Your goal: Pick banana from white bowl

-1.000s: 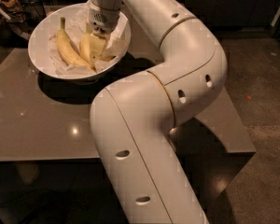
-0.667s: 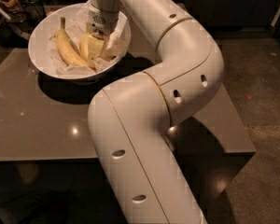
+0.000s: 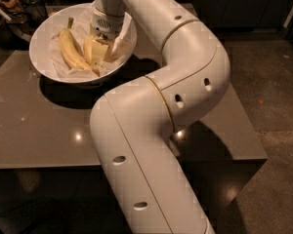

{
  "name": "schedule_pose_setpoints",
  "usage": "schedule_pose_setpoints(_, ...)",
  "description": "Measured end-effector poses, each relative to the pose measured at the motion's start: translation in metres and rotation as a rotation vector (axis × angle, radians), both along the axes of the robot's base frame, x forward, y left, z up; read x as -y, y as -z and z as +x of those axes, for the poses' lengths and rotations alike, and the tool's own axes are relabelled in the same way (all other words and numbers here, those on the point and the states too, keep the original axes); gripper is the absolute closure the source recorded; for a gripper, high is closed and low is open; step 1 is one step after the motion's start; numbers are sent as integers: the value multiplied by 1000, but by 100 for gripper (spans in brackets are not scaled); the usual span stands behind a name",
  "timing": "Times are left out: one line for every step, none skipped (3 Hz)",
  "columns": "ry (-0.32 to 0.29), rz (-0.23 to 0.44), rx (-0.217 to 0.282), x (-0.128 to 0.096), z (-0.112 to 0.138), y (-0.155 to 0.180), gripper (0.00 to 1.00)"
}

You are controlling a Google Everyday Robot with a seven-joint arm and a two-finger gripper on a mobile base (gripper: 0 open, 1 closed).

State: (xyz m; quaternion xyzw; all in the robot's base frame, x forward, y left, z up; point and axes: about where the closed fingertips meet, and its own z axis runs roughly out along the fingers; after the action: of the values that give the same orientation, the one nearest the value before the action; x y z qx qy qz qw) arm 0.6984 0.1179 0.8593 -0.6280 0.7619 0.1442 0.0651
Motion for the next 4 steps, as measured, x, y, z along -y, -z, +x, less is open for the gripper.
schedule_pose_setpoints(11, -11, 4, 6, 2, 0, 40)
schedule_pose_setpoints(29, -27, 18, 16, 6, -3, 39)
schedule_pose_setpoints(30, -36, 18, 18, 8, 0, 45)
schedule_pose_setpoints(30, -36, 18, 18, 8, 0, 64)
